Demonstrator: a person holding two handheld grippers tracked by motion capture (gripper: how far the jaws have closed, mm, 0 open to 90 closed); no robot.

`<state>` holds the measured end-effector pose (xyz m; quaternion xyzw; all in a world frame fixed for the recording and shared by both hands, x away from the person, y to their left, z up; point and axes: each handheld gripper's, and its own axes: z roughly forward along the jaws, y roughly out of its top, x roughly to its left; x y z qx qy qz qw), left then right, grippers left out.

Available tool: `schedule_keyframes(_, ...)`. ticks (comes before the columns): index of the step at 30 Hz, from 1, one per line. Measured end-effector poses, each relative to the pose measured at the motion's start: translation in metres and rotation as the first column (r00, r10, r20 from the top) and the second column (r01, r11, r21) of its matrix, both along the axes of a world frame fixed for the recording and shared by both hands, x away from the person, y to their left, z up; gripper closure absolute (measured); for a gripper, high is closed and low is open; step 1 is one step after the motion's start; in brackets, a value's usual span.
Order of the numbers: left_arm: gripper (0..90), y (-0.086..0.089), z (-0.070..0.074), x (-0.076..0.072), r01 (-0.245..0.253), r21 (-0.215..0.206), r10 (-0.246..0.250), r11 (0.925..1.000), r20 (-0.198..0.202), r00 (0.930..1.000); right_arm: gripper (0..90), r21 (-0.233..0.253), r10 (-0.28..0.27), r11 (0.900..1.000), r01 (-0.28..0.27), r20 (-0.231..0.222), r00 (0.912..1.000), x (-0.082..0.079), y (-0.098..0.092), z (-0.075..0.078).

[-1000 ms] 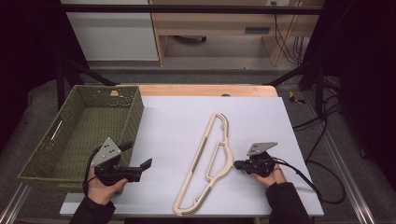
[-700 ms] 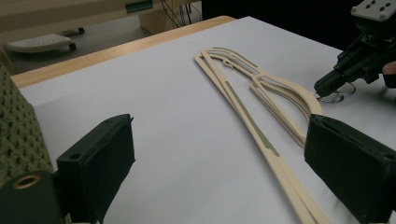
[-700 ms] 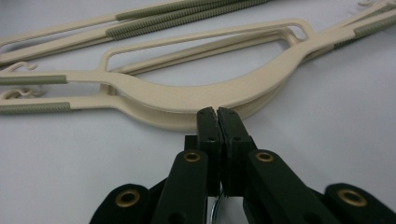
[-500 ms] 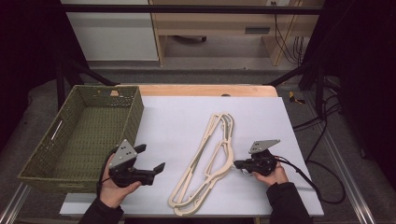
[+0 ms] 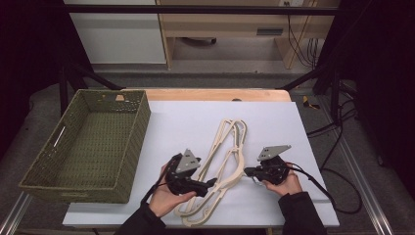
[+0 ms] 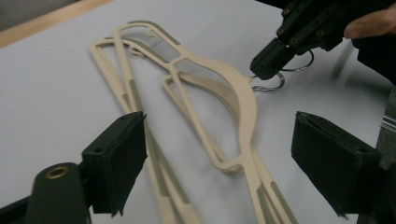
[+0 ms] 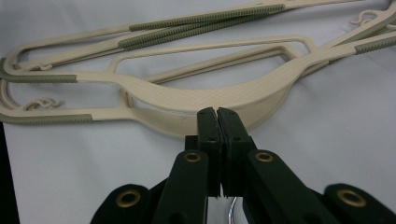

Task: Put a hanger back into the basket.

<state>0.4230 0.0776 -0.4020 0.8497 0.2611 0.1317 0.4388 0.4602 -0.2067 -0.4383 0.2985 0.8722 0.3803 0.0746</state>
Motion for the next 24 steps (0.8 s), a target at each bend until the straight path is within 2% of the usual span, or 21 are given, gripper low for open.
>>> schedule_keyframes(1,21.0,0.0,0.0,0.0,0.0,0.0,0.0,1.0,0.0,1.0,89.1,0.0,0.0,1.0,0.0,0.0,1.0,0.0,0.0,0.0)
schedule_keyframes(3,23.3,-0.021,-0.009,0.006,0.032,0.046,-0.031,0.9984,-0.018,0.9993,89.2,-0.001,0.006,1.0,-0.006,-0.001,1.0,0.0,0.0,0.0)
schedule_keyframes(4,24.0,-0.021,-0.009,0.006,0.032,0.046,-0.031,0.9984,-0.018,0.9993,89.2,-0.001,0.006,1.0,-0.006,-0.006,1.0,0.0,0.0,0.0)
schedule_keyframes(6,27.7,-0.033,-0.016,0.01,0.048,0.074,-0.046,0.9961,-0.031,0.9985,89.2,0.003,0.011,1.0,-0.011,-0.005,0.9999,0.0,0.0,0.001)
schedule_keyframes(7,28.9,-0.044,-0.022,0.014,0.061,0.091,-0.056,0.994,-0.05,0.9972,89.2,-0.003,0.019,1.0,-0.019,0.002,0.9998,0.001,-0.001,0.001)
schedule_keyframes(8,30.2,-0.044,-0.022,0.014,0.061,0.091,-0.056,0.994,-0.05,0.9972,89.2,-0.003,0.019,1.0,-0.019,0.002,0.9998,0.001,-0.001,0.001)
schedule_keyframes(9,32.2,-0.053,-0.028,0.017,0.069,0.111,-0.062,0.9914,-0.067,0.9958,89.1,-0.005,0.017,1.0,-0.017,0.004,0.9999,0.0,-0.001,0.002)
schedule_keyframes(12,34.0,-0.061,-0.032,0.019,0.081,0.143,-0.072,0.9864,-0.072,0.9948,89.2,0.002,0.007,1.0,-0.007,0.007,1.0,0.0,0.0,0.004)
schedule_keyframes(13,37.2,-0.068,-0.036,0.02,0.086,0.169,-0.076,0.9819,-0.065,0.9949,89.1,-0.003,0.012,1.0,-0.012,0.007,0.9999,-0.001,-0.001,0.005)
schedule_keyframes(15,38.8,-0.072,-0.038,0.02,0.08,0.174,-0.07,0.9814,-0.061,0.9956,89.2,-0.001,0.008,1.0,-0.008,0.011,0.9999,-0.001,0.0,0.006)
schedule_keyframes(16,40.4,-0.075,-0.039,0.021,0.09,0.194,-0.079,0.9767,-0.067,0.9947,89.2,-0.002,0.001,1.0,-0.001,0.001,1.0,-0.001,0.0,0.007)
schedule_keyframes(17,45.0,-0.077,-0.04,0.021,0.086,0.199,-0.075,0.9763,-0.062,0.9952,89.2,-0.002,-0.01,1.0,0.01,0.001,1.0,-0.002,0.001,0.008)
schedule_keyframes(19,46.8,-0.08,-0.042,0.02,0.08,0.214,-0.07,0.9734,-0.054,0.9961,89.2,-0.007,-0.005,1.0,0.005,0.005,1.0,-0.002,0.001,0.008)
schedule_keyframes(23,57.7,-0.086,-0.047,0.021,0.056,0.255,-0.041,0.9654,-0.066,0.997,89.2,-0.006,-0.015,1.0,0.015,0.01,0.9998,-0.003,0.002,0.014)
schedule_keyframes(24,60.8,-0.086,-0.047,0.021,0.052,0.262,-0.035,0.9636,-0.07,0.9969,89.2,-0.014,-0.003,1.0,0.003,0.017,0.9999,-0.003,0.001,0.015)
